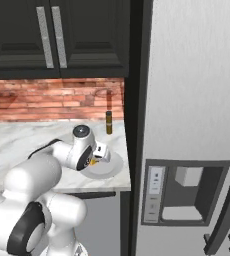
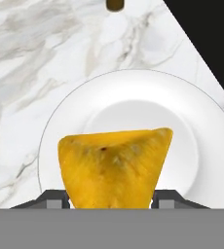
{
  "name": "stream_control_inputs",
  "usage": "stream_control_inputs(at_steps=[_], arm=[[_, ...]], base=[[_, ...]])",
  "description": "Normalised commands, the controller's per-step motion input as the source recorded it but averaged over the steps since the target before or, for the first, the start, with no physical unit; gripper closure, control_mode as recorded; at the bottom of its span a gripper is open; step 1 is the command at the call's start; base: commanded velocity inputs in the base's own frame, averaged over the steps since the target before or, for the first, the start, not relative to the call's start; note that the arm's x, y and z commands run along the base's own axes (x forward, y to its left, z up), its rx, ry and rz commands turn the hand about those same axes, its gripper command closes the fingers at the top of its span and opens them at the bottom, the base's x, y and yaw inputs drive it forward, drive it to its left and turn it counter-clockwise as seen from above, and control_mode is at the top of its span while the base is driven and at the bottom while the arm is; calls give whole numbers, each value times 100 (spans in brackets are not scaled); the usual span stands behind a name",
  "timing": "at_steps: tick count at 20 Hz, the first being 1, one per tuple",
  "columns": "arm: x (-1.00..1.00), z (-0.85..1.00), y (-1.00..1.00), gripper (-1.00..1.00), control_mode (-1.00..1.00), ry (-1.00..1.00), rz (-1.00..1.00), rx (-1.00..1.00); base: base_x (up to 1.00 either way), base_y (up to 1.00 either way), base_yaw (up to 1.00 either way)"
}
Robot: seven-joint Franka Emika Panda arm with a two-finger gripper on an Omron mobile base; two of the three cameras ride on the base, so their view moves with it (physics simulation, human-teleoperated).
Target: Pick the cheese from the microwave and place it on plate located on the counter.
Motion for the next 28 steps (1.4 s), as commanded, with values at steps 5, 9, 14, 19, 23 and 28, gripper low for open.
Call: stream_control_inputs(at_steps=[5, 9, 14, 19, 23, 28], arm=[[15, -27, 0, 100, -100, 0, 0, 0], [0, 0, 0, -100, -100, 0, 0, 0], [9, 0, 4, -100, -100, 0, -1, 0], [0, 23, 1, -100, -100, 2, -2, 0], [-12, 70, 17, -100, -100, 2, -2, 0], [-69, 82, 58, -100, -100, 0, 0, 0]], base=[[0, 0, 0], [0, 0, 0], [0, 0, 0], [0, 0, 0], [0, 0, 0], [0, 0, 0]])
